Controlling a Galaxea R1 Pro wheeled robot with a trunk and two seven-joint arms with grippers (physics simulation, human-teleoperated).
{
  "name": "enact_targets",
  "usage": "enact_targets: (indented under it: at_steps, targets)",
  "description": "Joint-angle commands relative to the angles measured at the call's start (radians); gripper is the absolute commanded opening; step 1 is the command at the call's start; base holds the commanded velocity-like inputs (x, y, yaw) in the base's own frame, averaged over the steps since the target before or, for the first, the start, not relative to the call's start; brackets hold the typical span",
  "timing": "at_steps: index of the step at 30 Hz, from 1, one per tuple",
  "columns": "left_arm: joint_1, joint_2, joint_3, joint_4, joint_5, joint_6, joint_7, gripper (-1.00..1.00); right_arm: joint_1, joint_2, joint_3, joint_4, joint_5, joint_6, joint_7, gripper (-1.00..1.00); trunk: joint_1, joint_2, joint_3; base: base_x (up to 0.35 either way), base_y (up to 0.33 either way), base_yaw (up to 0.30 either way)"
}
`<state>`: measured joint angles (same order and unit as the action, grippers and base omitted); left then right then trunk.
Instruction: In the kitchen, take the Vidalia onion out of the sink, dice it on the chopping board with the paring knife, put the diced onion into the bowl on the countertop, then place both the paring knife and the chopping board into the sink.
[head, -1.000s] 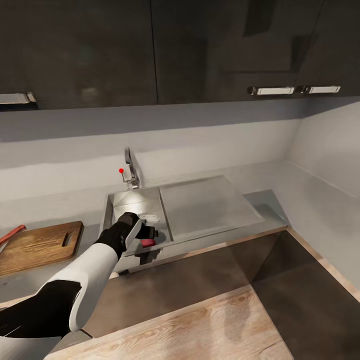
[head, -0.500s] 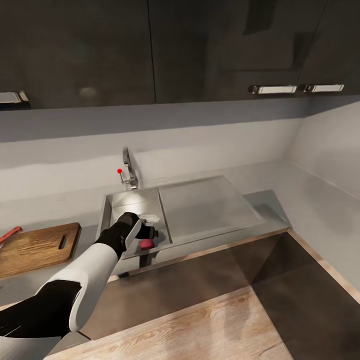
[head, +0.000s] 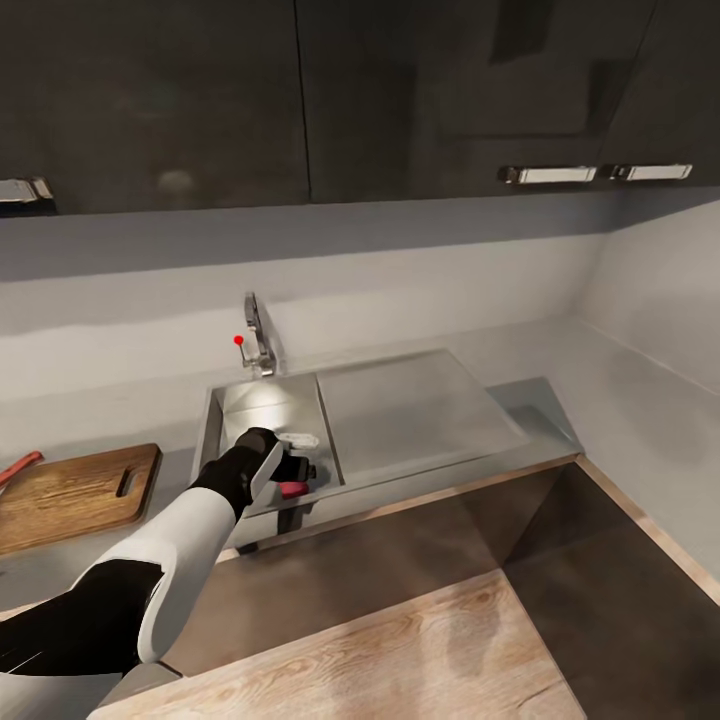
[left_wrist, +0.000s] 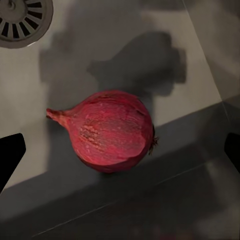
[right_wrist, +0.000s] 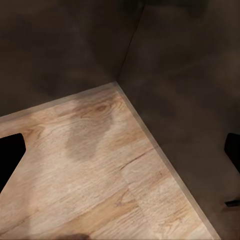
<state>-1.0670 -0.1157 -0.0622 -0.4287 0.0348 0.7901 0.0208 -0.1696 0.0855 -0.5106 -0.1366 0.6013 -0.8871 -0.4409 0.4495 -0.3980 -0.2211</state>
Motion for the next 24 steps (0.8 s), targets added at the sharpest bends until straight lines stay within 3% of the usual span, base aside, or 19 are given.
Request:
enact_targets:
  at_steps: [1, 24]
  targets:
    - [-0.001, 0.001, -0.005, -0.001, 0.004, 0.004, 0.002, 1.00, -0.001, 0.000, -0.005, 0.000, 0.011, -0.001, -0.007, 1.00, 0.001, -0.002, -0.003, 0.000, 0.000, 0.000]
    - [-0.001, 0.002, -0.005, 0.004, 0.004, 0.004, 0.002, 1.00, -0.001, 0.000, -0.005, 0.000, 0.011, -0.001, -0.007, 1.00, 0.001, -0.002, -0.015, 0.032, 0.000, 0.000]
